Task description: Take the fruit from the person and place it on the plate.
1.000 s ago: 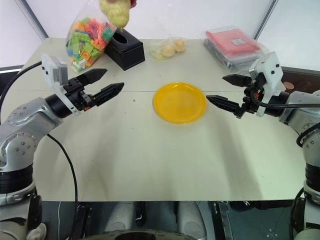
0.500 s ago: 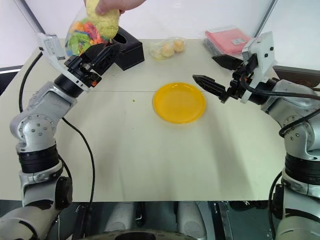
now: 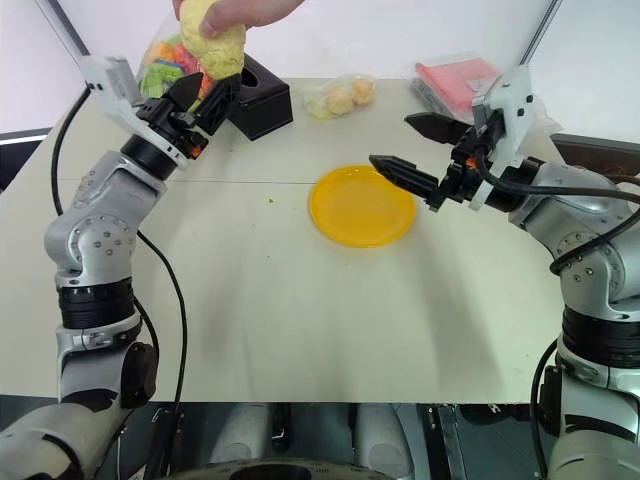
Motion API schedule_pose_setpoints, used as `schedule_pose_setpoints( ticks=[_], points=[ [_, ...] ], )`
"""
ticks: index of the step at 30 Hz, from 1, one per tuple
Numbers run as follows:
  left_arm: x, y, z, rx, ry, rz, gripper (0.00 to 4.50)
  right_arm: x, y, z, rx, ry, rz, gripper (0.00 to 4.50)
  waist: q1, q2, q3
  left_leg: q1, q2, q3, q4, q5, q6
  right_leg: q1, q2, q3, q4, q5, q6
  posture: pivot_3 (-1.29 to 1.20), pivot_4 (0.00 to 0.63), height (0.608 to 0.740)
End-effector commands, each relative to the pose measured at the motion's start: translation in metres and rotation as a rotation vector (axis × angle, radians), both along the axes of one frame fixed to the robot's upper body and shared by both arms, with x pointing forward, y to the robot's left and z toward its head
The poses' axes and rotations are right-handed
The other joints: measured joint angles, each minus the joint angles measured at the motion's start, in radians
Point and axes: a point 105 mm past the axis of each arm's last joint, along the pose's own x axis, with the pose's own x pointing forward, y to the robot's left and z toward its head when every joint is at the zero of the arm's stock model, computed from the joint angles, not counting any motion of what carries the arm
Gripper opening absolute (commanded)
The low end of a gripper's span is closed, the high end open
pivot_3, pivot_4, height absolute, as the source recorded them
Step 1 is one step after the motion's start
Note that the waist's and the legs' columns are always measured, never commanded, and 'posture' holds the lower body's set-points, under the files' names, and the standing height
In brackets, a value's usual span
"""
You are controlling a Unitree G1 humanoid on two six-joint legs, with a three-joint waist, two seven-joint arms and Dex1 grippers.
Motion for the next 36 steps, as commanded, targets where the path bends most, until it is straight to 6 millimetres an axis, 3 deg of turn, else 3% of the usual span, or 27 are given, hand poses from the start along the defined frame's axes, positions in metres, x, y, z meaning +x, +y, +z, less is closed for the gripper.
schedule_pose_setpoints(
  ticks=[1,11,24,25,29,36],
  points=[
    [-0.003,0.000,0.022,-0.002,-0.088,0.009,4.50,-0.007,0.004,0.007,-0.001,-0.039,0.019,4.38,0.002,0.000,0.000,0.000,0.000,0.000,0.000,0.000,0.000,0.000,0.000,0.000,0.000,0.000,0.000,0.00,0.150,0.731],
    [0.005,-0.003,0.036,-0.008,-0.128,-0.003,4.50,-0.008,0.003,0.004,-0.008,-0.038,0.010,4.38,0.002,0.000,0.000,0.000,0.000,0.000,0.000,0.000,0.000,0.000,0.000,0.000,0.000,0.000,0.000,0.00,0.150,0.731],
    [0.012,0.002,0.040,-0.028,-0.146,0.026,4.50,-0.009,0.001,0.001,-0.009,-0.034,-0.009,4.38,0.002,0.000,0.000,0.000,0.000,0.000,0.000,0.000,0.000,0.000,0.000,0.000,0.000,0.000,0.000,0.00,0.150,0.731],
    [0.012,0.002,0.040,-0.027,-0.146,0.027,3.93,-0.009,0.001,0.001,-0.009,-0.033,-0.009,4.50,0.002,0.000,0.000,0.000,0.000,0.000,0.000,0.000,0.000,0.000,0.000,0.000,0.000,0.000,0.000,0.00,0.150,0.731],
    [0.013,0.003,0.040,-0.027,-0.147,0.030,2.40,-0.009,0.001,0.000,-0.010,-0.031,-0.014,4.50,0.002,0.000,0.000,0.000,0.000,0.000,0.000,0.000,0.000,0.000,0.000,0.000,0.000,0.000,0.000,0.00,0.150,0.731],
    [0.011,0.001,0.041,-0.025,-0.146,0.021,2.35,-0.009,0.000,0.000,-0.012,-0.031,-0.019,4.50,0.002,0.000,0.000,0.000,0.000,0.000,0.000,0.000,0.000,0.000,0.000,0.000,0.000,0.000,0.000,0.00,0.150,0.731]
  ],
)
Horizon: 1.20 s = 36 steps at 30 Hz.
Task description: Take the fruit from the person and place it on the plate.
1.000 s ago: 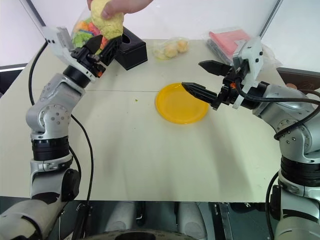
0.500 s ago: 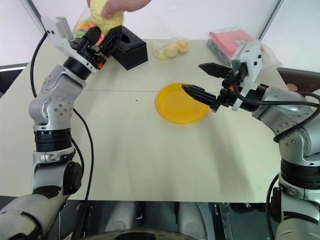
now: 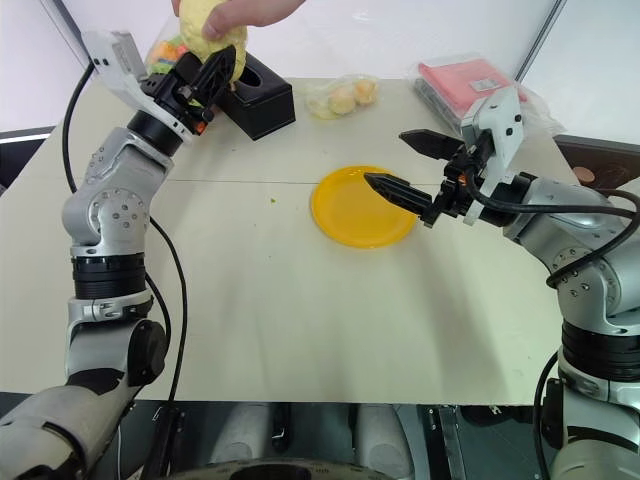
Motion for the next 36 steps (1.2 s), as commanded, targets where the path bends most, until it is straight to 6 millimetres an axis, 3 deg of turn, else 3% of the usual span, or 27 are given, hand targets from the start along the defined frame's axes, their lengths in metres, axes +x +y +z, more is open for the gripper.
schedule_pose_setpoints(
  ticks=[1,9,17,23,33,36],
  points=[
    [-0.009,0.001,0.020,-0.007,-0.068,-0.012,2.35,-0.007,0.001,0.012,-0.005,-0.060,0.007,4.50,0.000,0.000,0.000,0.000,0.000,0.000,0.000,0.000,0.000,0.000,0.000,0.000,0.000,0.000,0.000,0.00,0.150,0.731],
    [-0.007,-0.019,-0.001,0.092,0.065,-0.163,2.35,-0.013,-0.009,0.009,-0.021,-0.041,-0.024,4.50,0.001,0.000,0.000,0.000,0.000,0.000,0.000,0.000,0.000,0.000,0.000,0.000,0.000,0.000,0.000,0.00,0.150,0.731],
    [0.020,-0.052,-0.032,0.294,0.259,-0.301,2.35,-0.032,-0.024,-0.007,-0.071,0.017,-0.075,4.50,-0.001,0.000,0.000,0.000,0.000,-0.001,0.000,0.000,0.000,0.000,0.000,-0.001,0.000,0.000,0.000,0.00,0.150,0.731],
    [0.041,-0.089,-0.067,0.433,0.378,-0.408,2.35,-0.040,-0.024,-0.012,-0.043,0.010,-0.128,4.50,0.000,0.000,0.000,-0.001,0.000,-0.001,0.000,0.000,0.000,0.000,0.001,-0.001,-0.001,0.000,0.000,0.00,0.150,0.731],
    [0.037,-0.144,-0.102,0.568,0.413,-0.532,2.35,-0.048,-0.027,-0.016,-0.031,0.006,-0.198,4.50,0.002,-0.001,0.001,-0.002,0.000,-0.001,-0.001,0.000,0.001,0.000,0.001,-0.001,-0.002,0.000,0.000,0.00,0.150,0.731],
    [0.037,-0.152,-0.108,0.568,0.415,-0.530,2.35,-0.048,-0.027,-0.016,-0.026,0.004,-0.209,4.50,0.002,-0.001,0.001,-0.002,-0.001,-0.001,-0.001,0.000,0.001,0.000,0.001,-0.001,-0.002,0.000,0.000,0.00,0.150,0.731]
  ],
)
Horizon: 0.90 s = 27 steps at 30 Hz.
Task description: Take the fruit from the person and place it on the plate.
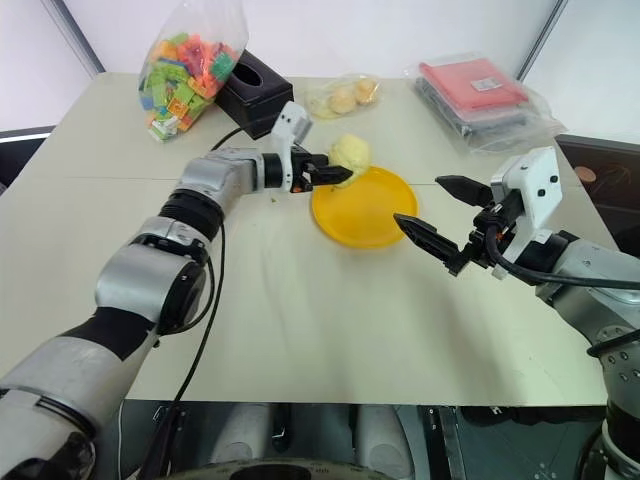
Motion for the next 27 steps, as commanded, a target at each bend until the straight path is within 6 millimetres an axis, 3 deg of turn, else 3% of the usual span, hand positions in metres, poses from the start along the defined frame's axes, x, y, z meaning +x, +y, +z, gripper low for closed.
schedule_pose_setpoints(
  ticks=[1,7,11,12,16,20,23,27],
  points=[
    [0.001,-0.008,0.013,-0.006,-0.067,-0.008,2.35,-0.006,0.001,0.011,-0.003,-0.057,-0.009,4.50,-0.001,0.000,0.000,0.000,0.000,0.000,0.000,0.000,0.000,0.000,0.000,0.000,0.000,0.000,0.000,0.00,0.150,0.731],
    [0.001,-0.014,-0.006,0.032,-0.064,0.011,2.35,-0.007,0.002,0.010,-0.005,-0.058,-0.016,4.50,-0.003,0.000,0.000,0.000,0.000,-0.001,0.000,0.000,0.000,0.000,0.001,0.000,0.000,0.000,0.000,0.00,0.150,0.731],
    [0.001,-0.012,-0.014,0.044,-0.060,0.017,4.28,-0.004,0.003,0.012,-0.007,-0.064,-0.019,4.50,-0.002,0.000,0.000,0.000,0.000,-0.001,0.000,0.000,0.000,0.000,0.000,0.000,0.000,0.000,0.000,0.00,0.150,0.731],
    [0.001,-0.011,-0.014,0.042,-0.060,0.019,4.46,-0.004,0.004,0.012,-0.007,-0.064,-0.018,4.50,-0.002,0.000,0.000,0.000,0.000,-0.001,0.000,0.000,0.000,0.000,0.000,0.000,0.000,0.000,0.000,0.00,0.150,0.731],
    [0.003,-0.005,-0.009,0.004,-0.053,0.021,4.46,-0.002,0.005,0.012,-0.006,-0.064,-0.011,4.50,-0.002,0.000,0.000,0.000,0.000,-0.001,0.000,0.000,0.000,0.000,0.000,0.000,0.000,0.000,0.000,0.00,0.150,0.731],
    [0.004,0.005,0.034,-0.148,-0.096,-0.010,4.46,0.000,0.007,0.014,-0.006,-0.069,-0.002,4.50,-0.004,0.000,0.000,0.000,0.000,-0.001,0.000,0.000,0.000,0.000,0.001,0.000,0.000,0.000,0.000,0.00,0.150,0.731],
    [0.000,0.030,0.067,-0.199,-0.185,-0.017,4.46,-0.001,0.008,0.013,-0.005,-0.066,0.012,4.50,-0.010,0.000,0.000,0.000,0.001,-0.001,0.000,0.000,0.000,-0.001,0.001,0.000,0.001,0.000,0.000,0.00,0.150,0.731],
    [-0.025,0.063,0.087,-0.149,-0.385,-0.037,4.46,0.001,0.007,0.008,-0.019,-0.048,0.020,4.50,-0.018,0.001,-0.001,0.001,0.001,-0.001,-0.001,0.000,0.000,0.000,0.001,0.001,0.001,0.000,0.000,0.00,0.150,0.731]
  ],
)
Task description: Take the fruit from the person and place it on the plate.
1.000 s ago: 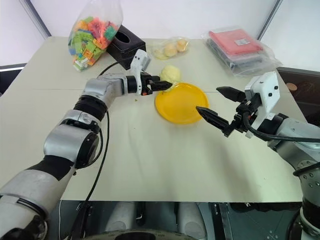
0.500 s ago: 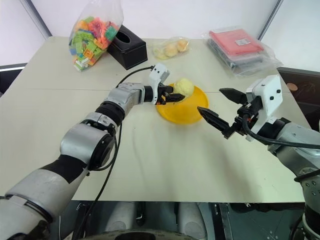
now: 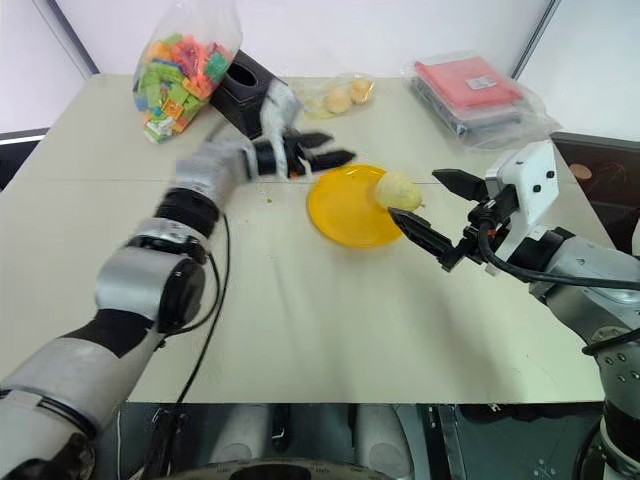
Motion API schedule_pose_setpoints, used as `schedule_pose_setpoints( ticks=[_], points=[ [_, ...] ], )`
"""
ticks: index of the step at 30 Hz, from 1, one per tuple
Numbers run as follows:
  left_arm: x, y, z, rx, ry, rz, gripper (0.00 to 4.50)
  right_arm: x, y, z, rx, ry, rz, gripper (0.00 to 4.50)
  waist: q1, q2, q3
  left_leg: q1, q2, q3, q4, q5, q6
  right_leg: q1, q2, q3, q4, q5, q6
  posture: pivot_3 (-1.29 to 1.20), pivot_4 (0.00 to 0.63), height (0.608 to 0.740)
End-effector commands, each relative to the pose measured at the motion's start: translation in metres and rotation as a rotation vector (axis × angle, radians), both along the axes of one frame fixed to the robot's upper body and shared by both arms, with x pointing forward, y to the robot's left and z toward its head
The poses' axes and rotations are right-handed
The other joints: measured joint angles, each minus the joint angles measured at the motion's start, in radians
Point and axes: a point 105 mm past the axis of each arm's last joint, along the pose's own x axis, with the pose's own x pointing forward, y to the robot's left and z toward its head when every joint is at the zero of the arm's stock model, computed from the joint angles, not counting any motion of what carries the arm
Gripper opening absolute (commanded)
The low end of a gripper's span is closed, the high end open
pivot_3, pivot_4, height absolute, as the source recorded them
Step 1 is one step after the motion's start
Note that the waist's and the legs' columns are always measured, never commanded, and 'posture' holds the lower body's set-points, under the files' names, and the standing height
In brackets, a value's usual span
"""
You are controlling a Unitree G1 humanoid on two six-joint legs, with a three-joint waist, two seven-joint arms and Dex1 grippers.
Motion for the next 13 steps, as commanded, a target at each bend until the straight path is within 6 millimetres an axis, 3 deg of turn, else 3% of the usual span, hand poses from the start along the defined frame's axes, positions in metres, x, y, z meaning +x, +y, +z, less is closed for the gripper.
schedule_pose_setpoints(
  ticks=[1,8,13],
  points=[
    [-0.031,0.017,0.020,0.037,-0.175,-0.026,4.46,-0.001,0.000,0.004,-0.030,-0.027,0.018,4.50,-0.005,0.000,0.000,0.000,0.000,0.000,0.000,0.000,0.000,0.000,0.000,0.000,0.000,0.000,0.000,0.00,0.150,0.731],
    [-0.085,0.060,0.022,0.073,-0.234,0.131,4.46,0.010,-0.019,-0.010,-0.138,0.016,-0.004,4.50,-0.007,0.000,0.000,0.000,0.000,0.000,0.002,0.000,-0.001,0.001,-0.002,0.000,0.002,0.000,0.000,0.00,0.150,0.731],
    [-0.100,0.075,0.023,0.006,-0.186,0.248,4.46,0.017,-0.023,-0.015,-0.141,0.031,0.017,4.50,-0.004,0.000,0.000,0.001,-0.001,0.000,0.002,0.000,-0.001,0.002,-0.002,0.000,0.002,0.000,0.000,0.00,0.150,0.731]
  ],
)
